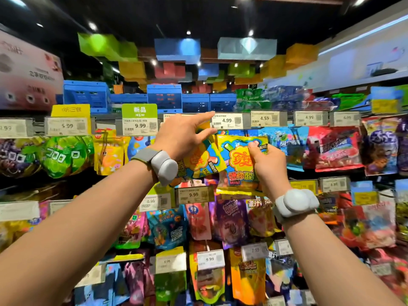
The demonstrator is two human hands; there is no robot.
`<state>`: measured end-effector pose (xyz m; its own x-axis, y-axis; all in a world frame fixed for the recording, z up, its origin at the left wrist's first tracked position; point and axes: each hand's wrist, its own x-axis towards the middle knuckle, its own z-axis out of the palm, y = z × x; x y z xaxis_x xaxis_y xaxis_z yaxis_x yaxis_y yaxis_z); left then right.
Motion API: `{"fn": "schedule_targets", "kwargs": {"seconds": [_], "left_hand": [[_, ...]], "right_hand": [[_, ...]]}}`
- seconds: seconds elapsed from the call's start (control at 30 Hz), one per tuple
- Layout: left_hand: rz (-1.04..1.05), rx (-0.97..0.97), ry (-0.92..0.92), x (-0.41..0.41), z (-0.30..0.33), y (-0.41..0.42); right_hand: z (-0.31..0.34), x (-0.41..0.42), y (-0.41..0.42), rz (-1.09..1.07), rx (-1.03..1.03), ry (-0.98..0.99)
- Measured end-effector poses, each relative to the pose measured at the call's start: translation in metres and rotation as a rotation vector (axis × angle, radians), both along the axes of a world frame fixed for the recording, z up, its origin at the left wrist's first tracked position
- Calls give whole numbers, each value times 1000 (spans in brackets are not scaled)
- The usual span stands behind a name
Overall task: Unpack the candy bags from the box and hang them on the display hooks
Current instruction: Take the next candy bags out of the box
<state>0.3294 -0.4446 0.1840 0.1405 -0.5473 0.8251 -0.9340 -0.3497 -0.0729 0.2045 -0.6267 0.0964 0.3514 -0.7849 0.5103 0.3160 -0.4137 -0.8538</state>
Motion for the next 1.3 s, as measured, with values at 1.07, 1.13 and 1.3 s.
{"fn": "schedule_targets", "kwargs": {"seconds": [1.07, 1.13, 1.3], "left_hand": [[112, 46, -122, 2, 7, -22], [111, 63, -101, 0, 10, -21], [95, 97, -59, -5, 17, -19]], "right_hand": [[-2, 21, -22, 158, 8, -46], [4, 22, -16, 153, 3, -45], [19, 26, -10, 102, 4, -48]]}}
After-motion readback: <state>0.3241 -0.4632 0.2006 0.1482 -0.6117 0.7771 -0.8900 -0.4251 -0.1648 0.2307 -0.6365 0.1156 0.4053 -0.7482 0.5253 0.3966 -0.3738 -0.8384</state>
